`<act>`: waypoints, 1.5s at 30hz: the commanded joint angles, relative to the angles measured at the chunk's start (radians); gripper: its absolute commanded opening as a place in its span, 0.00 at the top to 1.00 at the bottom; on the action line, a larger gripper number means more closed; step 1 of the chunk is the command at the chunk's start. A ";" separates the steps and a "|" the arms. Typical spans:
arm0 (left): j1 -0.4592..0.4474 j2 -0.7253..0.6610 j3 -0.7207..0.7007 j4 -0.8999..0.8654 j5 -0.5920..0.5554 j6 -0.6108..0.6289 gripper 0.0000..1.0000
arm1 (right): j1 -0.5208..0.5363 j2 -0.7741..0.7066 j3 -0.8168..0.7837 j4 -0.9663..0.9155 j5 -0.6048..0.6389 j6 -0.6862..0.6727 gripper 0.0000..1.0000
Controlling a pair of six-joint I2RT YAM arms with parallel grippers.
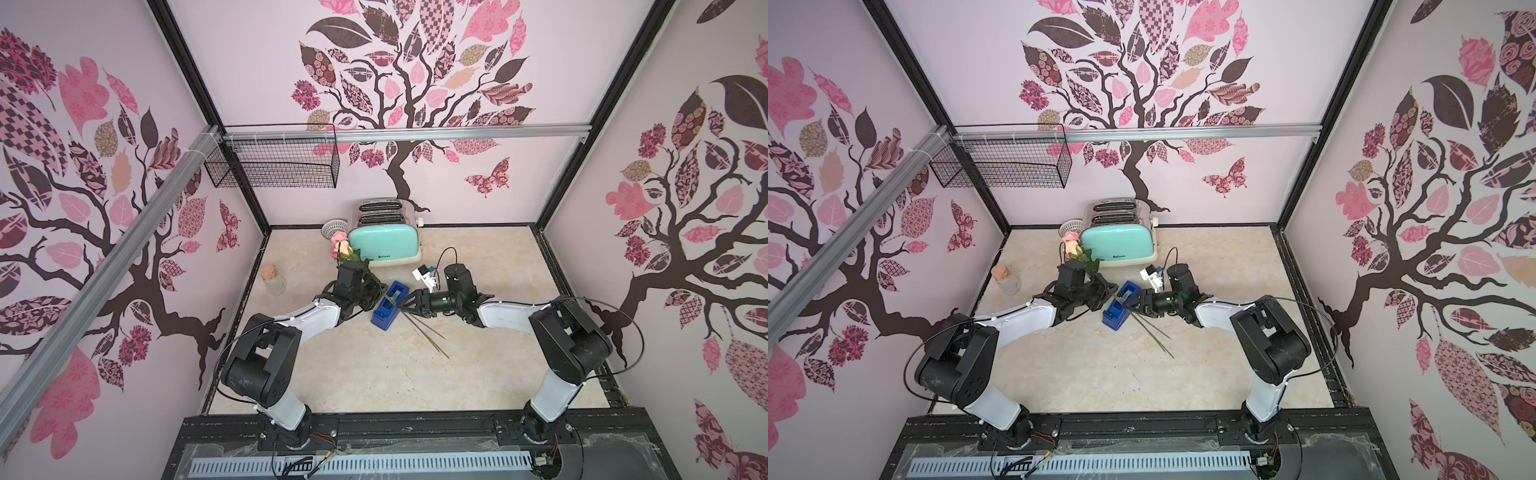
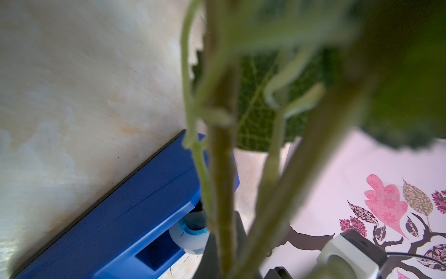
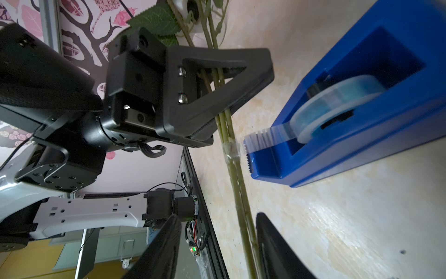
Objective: Wrap bouquets with tape
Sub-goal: Wrap the tape around the bouquet.
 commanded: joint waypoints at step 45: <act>0.014 -0.003 0.122 -0.169 0.110 -0.128 0.97 | 0.453 -0.126 0.128 -0.312 1.307 -1.155 1.00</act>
